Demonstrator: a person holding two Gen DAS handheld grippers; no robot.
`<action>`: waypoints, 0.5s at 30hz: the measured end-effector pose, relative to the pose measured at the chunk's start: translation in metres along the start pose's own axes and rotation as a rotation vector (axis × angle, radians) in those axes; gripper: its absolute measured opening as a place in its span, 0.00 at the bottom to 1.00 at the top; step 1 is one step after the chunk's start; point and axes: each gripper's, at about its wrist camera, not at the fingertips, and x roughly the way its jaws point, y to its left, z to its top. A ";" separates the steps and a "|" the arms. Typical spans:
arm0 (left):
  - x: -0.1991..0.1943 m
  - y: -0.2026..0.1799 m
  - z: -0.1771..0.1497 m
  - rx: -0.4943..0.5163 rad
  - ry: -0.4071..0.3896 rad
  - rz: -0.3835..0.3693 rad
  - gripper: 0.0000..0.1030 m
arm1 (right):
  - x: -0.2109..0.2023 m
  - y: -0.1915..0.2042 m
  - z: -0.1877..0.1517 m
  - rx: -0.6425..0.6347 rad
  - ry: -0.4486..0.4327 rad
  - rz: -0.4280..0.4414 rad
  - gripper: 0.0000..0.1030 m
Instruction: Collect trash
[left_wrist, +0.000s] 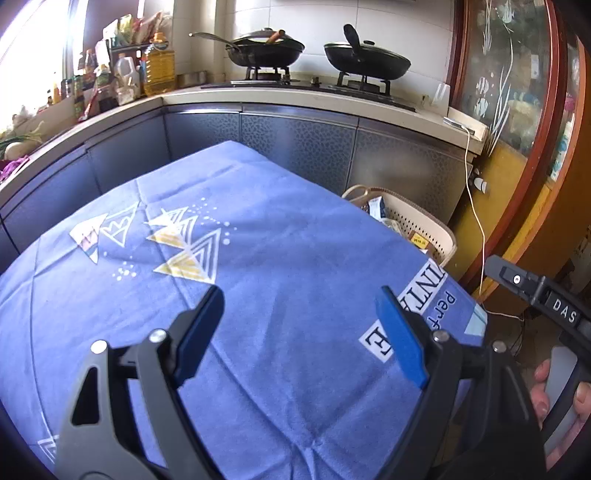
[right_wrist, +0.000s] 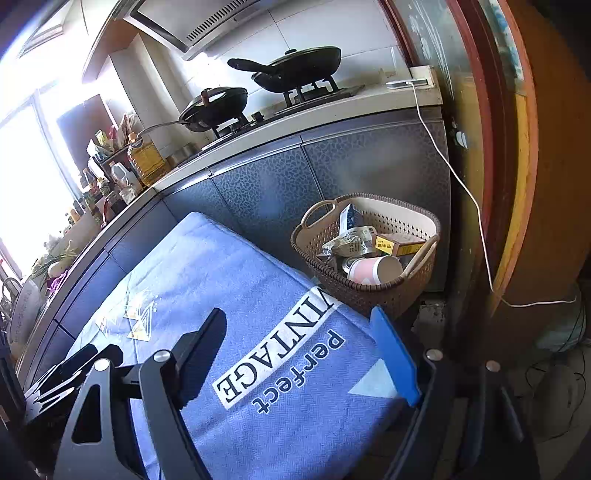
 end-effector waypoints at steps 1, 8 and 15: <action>-0.002 0.002 0.000 -0.003 -0.002 0.002 0.79 | -0.001 0.002 0.000 -0.002 -0.004 -0.003 0.80; -0.012 0.000 0.006 0.003 -0.050 0.030 0.93 | -0.009 0.008 0.002 0.001 -0.029 -0.031 0.86; -0.015 -0.022 0.014 0.074 -0.072 0.036 0.94 | -0.015 -0.004 0.007 0.039 -0.044 -0.033 0.87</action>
